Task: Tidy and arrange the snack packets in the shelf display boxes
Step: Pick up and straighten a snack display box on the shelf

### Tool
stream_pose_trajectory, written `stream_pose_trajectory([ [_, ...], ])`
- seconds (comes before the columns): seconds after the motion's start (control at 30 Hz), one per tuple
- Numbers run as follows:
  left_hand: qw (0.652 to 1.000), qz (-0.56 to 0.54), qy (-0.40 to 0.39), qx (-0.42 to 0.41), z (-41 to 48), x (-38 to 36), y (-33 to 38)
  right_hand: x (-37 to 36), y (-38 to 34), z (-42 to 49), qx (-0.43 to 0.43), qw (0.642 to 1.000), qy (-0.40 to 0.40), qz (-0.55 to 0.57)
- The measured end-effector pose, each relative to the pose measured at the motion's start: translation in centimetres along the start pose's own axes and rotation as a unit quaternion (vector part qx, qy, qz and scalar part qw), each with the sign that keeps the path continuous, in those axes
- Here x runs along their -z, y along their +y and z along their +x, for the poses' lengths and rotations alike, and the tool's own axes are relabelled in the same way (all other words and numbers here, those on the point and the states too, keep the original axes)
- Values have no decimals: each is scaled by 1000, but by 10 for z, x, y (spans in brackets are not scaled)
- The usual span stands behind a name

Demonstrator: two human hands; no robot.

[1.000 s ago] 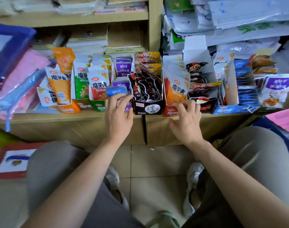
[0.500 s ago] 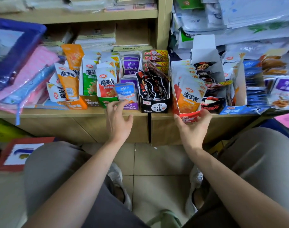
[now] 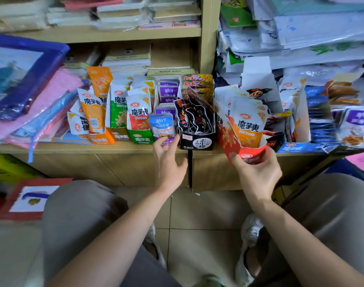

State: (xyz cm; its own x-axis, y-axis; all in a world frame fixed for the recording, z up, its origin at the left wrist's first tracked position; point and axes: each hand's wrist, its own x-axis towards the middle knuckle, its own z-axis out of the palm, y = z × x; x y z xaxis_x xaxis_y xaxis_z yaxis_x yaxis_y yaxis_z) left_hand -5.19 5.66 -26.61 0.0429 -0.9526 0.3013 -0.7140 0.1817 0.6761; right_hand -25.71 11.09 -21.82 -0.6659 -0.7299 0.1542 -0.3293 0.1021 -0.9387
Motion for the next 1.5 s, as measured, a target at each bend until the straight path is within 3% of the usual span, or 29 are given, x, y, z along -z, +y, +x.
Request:
stream_pose_trajectory([
  [0.3,996,-70,-42,-29,-2,-11,4,32,-31,-6,73,988,23,137],
  [0.47,978,-96,-182,-43,-1,-14,0,36,-35,-3,68,977,-10,204],
  [0.53,985,-103,-137,-23,-3,-14,-2,36,-34,-4,67,972,-29,223],
  [0.67,995,-59,71,40,0,-3,-4,34,-32,-8,62,964,-86,243],
  [0.73,991,-33,113,62,3,1,-7,31,-32,-12,58,960,-116,246],
  [0.9,994,32,84,54,9,-3,-25,25,-31,-23,46,953,-180,239],
  [1.1,993,33,105,42,10,6,-27,28,-31,-27,60,950,-197,233],
  [1.3,974,-66,215,26,-6,1,-26,23,-24,-30,50,958,-213,187],
  [1.5,968,-134,175,121,-2,-6,-20,15,-10,-37,46,965,-200,162],
])
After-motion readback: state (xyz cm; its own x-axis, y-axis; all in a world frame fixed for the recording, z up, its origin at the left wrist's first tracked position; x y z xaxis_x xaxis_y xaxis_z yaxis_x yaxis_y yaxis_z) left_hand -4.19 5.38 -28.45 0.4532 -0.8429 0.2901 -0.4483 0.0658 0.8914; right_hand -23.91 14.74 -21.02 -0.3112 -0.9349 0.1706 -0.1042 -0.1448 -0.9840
